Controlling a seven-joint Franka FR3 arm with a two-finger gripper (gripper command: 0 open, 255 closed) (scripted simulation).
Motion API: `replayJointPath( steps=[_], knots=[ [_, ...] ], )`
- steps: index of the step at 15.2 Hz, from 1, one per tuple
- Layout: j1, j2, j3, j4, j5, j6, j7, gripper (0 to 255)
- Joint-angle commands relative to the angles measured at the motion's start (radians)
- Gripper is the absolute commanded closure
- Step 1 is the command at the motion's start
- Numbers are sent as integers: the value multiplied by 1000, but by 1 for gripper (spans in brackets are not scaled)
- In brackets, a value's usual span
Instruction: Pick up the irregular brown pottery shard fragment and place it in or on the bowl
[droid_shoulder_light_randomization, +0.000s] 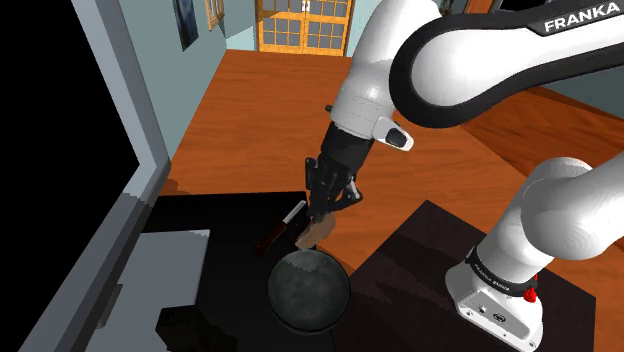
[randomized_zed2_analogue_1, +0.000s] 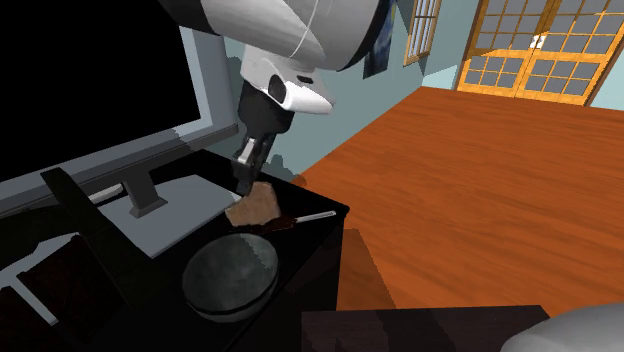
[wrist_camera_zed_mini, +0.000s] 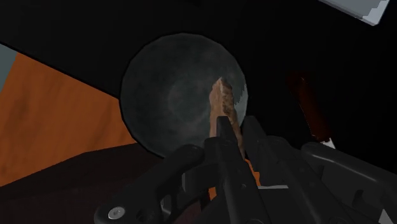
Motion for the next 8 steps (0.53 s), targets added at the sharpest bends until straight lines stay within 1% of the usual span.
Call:
replayJointPath(
  steps=[1,2,8],
  knots=[
    [34,-52,18,-21,24,-14,40,255],
    [47,-73,24,-30,33,-20,54,255],
    [53,-23,58,-76,71,73,21,255]
  ],
)
